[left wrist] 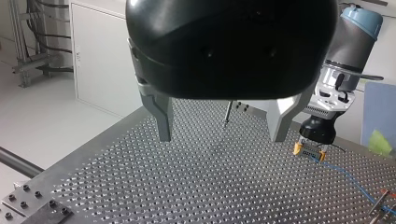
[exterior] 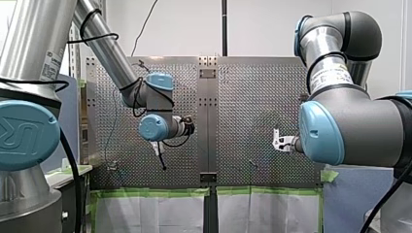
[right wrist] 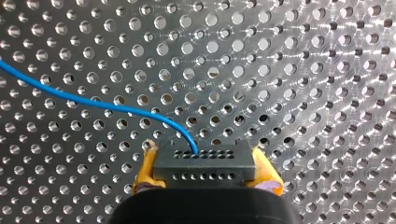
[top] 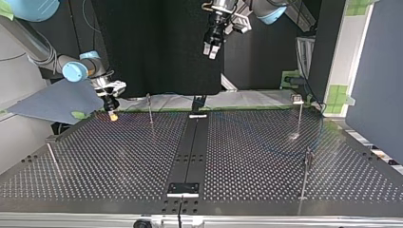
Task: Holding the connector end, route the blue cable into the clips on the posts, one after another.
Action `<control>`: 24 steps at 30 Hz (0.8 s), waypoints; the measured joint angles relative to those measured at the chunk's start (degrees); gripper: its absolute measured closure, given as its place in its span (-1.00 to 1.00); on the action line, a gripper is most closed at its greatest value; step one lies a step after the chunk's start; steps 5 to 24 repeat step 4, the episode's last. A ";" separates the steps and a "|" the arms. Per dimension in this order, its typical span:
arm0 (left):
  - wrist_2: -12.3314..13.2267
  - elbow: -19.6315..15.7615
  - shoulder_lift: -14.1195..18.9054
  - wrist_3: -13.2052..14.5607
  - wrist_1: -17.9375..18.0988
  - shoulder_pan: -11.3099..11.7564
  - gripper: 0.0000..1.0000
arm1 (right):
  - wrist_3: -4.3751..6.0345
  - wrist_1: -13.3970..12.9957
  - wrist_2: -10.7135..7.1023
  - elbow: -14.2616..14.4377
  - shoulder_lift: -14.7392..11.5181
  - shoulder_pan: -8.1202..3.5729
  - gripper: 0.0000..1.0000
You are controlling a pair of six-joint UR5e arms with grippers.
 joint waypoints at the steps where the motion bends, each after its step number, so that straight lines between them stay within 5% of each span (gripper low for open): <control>1: 0.00 0.00 0.00 0.00 0.00 0.00 -1.00 | 0.00 0.00 0.00 0.00 0.00 0.00 1.00; 24: 0.00 0.00 0.00 0.00 0.00 0.00 -1.00 | 0.00 0.00 0.00 0.00 0.00 0.00 1.00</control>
